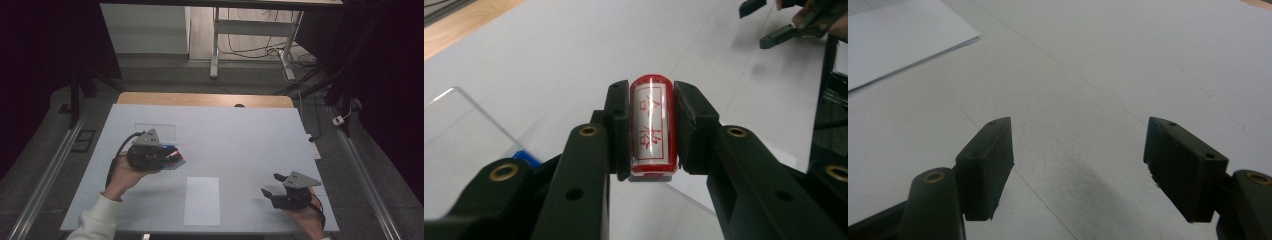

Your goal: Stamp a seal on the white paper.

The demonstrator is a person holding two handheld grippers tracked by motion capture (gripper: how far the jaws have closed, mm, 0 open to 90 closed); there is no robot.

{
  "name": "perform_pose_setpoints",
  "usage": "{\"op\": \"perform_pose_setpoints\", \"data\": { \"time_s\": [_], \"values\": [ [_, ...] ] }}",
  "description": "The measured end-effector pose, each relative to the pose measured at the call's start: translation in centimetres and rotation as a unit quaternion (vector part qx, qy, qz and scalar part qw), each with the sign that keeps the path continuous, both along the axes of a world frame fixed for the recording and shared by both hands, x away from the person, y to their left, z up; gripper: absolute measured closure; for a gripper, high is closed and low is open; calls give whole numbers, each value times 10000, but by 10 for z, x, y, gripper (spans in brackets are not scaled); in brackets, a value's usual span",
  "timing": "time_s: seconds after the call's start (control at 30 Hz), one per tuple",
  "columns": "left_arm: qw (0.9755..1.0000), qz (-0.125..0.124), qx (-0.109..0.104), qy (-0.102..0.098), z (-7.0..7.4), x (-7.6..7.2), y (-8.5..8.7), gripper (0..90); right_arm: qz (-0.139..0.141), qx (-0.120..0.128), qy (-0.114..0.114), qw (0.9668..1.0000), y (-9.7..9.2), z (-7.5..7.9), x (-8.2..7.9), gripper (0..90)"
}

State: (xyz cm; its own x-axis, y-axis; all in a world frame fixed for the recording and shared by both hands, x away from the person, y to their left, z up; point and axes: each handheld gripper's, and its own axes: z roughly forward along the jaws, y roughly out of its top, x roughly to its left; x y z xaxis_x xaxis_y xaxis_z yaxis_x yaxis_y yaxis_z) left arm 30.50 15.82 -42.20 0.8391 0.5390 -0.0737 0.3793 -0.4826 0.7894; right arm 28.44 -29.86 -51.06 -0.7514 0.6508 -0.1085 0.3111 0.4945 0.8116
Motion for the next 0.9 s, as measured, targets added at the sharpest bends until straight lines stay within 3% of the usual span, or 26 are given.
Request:
{"op": "perform_pose_setpoints", "data": {
  "time_s": [0.33,0.9],
  "values": [
    [9996,-197,163,92,-9,-3,-19,702,-23,-30,-3,10000,-1,0,0,276],
    [9986,-434,199,233,-21,-12,-39,702,-16,-46,13,10000,-1,0,-1,279]
  ]
}}
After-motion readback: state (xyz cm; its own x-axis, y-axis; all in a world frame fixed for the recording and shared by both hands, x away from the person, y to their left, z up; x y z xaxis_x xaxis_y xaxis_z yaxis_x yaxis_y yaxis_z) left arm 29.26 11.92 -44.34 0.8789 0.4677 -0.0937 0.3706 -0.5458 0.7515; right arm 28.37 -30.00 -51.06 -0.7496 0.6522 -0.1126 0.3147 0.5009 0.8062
